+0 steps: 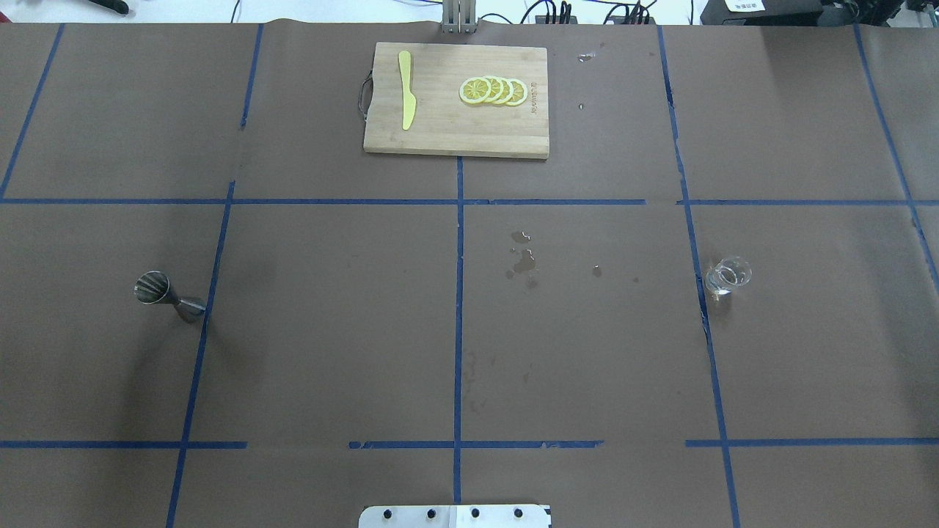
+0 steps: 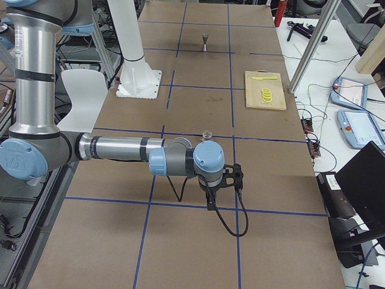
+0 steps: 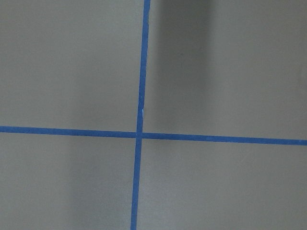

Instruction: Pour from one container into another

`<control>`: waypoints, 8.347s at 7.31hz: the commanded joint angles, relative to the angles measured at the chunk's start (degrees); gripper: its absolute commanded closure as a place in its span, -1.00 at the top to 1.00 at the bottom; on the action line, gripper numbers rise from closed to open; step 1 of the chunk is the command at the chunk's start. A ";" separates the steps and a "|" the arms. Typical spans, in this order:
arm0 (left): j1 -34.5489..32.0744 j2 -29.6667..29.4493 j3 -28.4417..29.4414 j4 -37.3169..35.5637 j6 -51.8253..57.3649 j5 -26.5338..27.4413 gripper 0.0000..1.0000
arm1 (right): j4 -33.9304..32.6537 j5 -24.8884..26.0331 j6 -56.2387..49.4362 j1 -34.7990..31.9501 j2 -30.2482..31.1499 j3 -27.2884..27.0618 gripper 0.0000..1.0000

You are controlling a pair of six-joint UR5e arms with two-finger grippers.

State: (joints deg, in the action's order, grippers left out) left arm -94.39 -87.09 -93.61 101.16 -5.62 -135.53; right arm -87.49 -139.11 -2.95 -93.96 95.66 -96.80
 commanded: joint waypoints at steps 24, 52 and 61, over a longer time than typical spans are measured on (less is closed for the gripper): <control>87.36 8.89 -22.08 16.00 -87.72 91.11 0.96 | 11.50 16.63 62.25 33.27 11.62 -41.36 1.00; 85.96 2.01 -24.69 22.89 -77.29 101.96 -1.00 | 16.80 55.48 78.25 66.41 16.23 -41.65 1.00; 85.96 1.84 -18.62 37.35 -68.56 101.86 -1.00 | 52.32 94.00 72.91 84.36 15.10 -14.95 1.00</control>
State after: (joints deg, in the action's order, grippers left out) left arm -8.44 -85.19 -112.49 138.37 -74.19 -33.73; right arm -37.74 -48.65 71.59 -11.47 111.91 -115.44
